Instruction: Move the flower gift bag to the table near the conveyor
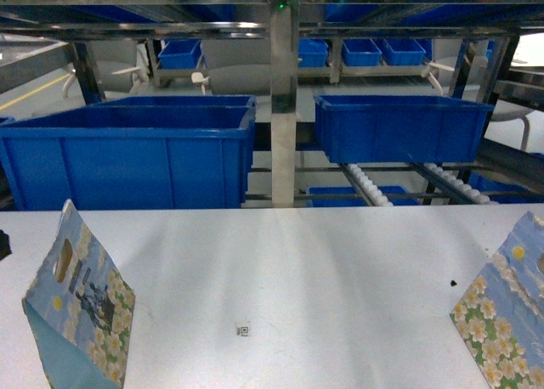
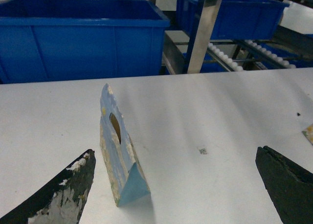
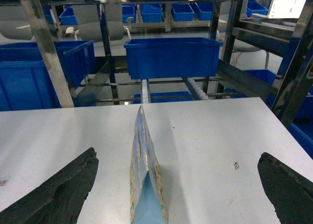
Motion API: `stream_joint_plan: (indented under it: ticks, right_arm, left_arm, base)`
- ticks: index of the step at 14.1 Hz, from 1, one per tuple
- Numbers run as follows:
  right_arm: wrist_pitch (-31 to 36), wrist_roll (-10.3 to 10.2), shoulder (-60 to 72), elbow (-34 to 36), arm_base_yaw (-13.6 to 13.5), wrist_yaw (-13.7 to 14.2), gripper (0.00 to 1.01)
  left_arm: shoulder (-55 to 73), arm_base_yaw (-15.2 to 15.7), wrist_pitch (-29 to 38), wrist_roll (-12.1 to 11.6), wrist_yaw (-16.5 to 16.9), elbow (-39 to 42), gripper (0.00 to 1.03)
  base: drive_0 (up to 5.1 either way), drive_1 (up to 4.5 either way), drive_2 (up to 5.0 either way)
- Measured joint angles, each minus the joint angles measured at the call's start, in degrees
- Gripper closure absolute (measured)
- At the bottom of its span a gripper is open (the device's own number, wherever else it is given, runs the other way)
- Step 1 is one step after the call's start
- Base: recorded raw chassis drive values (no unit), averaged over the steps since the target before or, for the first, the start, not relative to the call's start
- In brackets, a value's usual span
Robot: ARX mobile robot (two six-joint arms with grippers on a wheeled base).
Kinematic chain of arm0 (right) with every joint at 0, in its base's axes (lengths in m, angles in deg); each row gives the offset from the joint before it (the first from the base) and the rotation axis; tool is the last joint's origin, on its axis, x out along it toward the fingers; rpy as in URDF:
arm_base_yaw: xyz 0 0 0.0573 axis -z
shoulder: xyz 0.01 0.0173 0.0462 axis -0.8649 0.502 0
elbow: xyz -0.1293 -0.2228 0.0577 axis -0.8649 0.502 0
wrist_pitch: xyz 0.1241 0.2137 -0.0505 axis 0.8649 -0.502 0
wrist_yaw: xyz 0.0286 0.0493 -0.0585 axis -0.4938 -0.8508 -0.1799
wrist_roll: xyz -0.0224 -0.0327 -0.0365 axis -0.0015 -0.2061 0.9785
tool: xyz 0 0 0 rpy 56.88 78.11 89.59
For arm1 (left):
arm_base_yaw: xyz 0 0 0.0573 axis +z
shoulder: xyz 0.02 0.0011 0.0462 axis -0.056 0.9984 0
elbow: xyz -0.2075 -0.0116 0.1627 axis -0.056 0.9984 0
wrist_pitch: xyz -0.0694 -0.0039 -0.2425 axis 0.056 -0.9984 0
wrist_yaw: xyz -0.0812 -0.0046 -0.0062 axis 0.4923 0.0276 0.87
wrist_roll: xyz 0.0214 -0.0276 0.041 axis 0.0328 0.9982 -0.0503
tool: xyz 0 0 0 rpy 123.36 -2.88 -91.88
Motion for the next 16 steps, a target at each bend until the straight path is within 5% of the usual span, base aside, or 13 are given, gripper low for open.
stream_joint_plan:
  ticks: [3,4,6,7,10,14,16]
  right_arm:
    - [0.0,0.0,0.0,0.0,0.0,0.0,0.03]
    - [0.0,0.0,0.0,0.0,0.0,0.0,0.03]
    - [2.0,0.4,-0.8,0.5,0.7,-1.4,0.06]
    - [4.9,1.5,-4.5,2.6,3.4,-4.9,0.15]
    - [5.0,2.9,-6.4,3.1,4.0,-6.3,0.42]
    - [5.0,3.3,-6.5,3.1,4.0,-6.3,0.90]
    - [5.0,3.5,-6.5,3.1,4.0,-6.3,0.99]
  left_arm:
    - [-9.6,-6.4,-8.7,-2.0,-9.0,-1.4,0.05]
    - [-11.1,-7.8,-8.5,-3.1,-12.3,-1.5,0.05]
    - [-11.0,-7.5,-8.3,-3.6,-13.5,-1.9,0.05]
    - [-13.3,-8.7,-0.2,-5.4,-16.5,0.7,0.12]
    - [-22.9,-2.0,4.5,-8.6,-12.5,6.7,0.39]
    - [-27.1,9.4,3.0,-9.5,-1.0,9.9,0.86]
    - [-28.7,13.1,2.8,-9.5,2.6,11.0,1.01]
  base:
    - [0.0,0.00,0.0]
    - [0.0,0.00,0.0]
    - [0.0,0.00,0.0]
    - [0.0,0.00,0.0]
    - [0.0,0.00,0.0]
    - [0.0,0.00,0.0]
    - [0.0,0.00,0.0]
